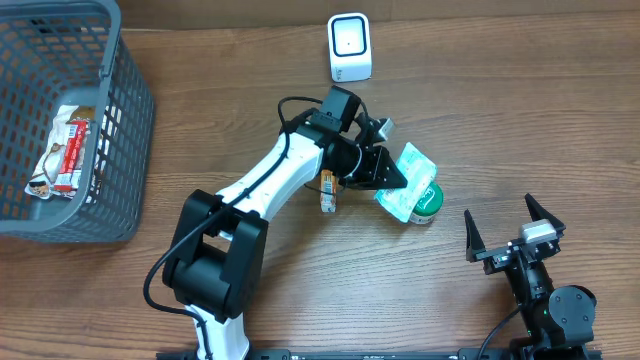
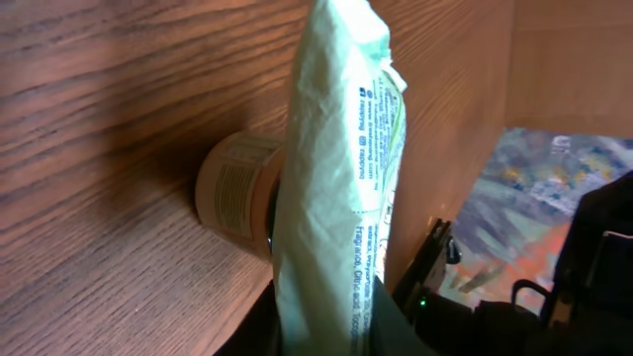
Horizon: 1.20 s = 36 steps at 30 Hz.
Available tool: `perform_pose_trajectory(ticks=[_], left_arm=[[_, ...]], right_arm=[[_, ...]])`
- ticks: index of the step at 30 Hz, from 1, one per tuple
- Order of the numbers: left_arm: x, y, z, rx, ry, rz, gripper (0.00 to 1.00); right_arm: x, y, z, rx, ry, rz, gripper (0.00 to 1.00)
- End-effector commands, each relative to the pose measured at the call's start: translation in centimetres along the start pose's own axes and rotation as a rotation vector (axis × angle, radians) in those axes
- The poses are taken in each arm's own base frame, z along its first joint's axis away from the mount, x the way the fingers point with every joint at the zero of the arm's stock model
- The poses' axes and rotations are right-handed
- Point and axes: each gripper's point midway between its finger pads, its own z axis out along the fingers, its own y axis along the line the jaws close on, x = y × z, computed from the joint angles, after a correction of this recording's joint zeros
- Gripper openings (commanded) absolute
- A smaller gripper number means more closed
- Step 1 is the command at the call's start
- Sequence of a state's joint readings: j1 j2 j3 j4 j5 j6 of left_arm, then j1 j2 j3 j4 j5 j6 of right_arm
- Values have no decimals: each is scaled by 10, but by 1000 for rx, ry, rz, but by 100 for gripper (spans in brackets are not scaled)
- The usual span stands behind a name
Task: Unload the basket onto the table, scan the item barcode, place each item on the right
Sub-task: 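Lift the teal pack off the table with the left gripper, then set the teal pack down beside the orange packet and open the gripper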
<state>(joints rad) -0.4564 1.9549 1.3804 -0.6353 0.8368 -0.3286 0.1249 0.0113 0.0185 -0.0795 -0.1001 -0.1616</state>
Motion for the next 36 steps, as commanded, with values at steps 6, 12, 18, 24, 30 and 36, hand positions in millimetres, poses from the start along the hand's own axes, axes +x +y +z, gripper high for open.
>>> perform_pose_trajectory(ticks=[6,12,18,24,30,36], left_arm=[[-2,-3,-9,54,-7,37,4],[-9,2,-15,52,-32,41,4],[-17,13,-27,43,-66,11,4],[-23,26,-36,16,-91,-47,4],[-15,63,-29,-245,-108,-195,4],[-13,75,-20,-428,-157,-233,4]], right_arm=[[3,-1,0,4,0,-3,100],[3,-1,0,4,0,-3,100],[3,-1,0,4,0,-3,100],[3,-1,0,4,1,-3,100],[3,-1,0,4,0,-4,100],[3,-1,0,4,0,-4,100]])
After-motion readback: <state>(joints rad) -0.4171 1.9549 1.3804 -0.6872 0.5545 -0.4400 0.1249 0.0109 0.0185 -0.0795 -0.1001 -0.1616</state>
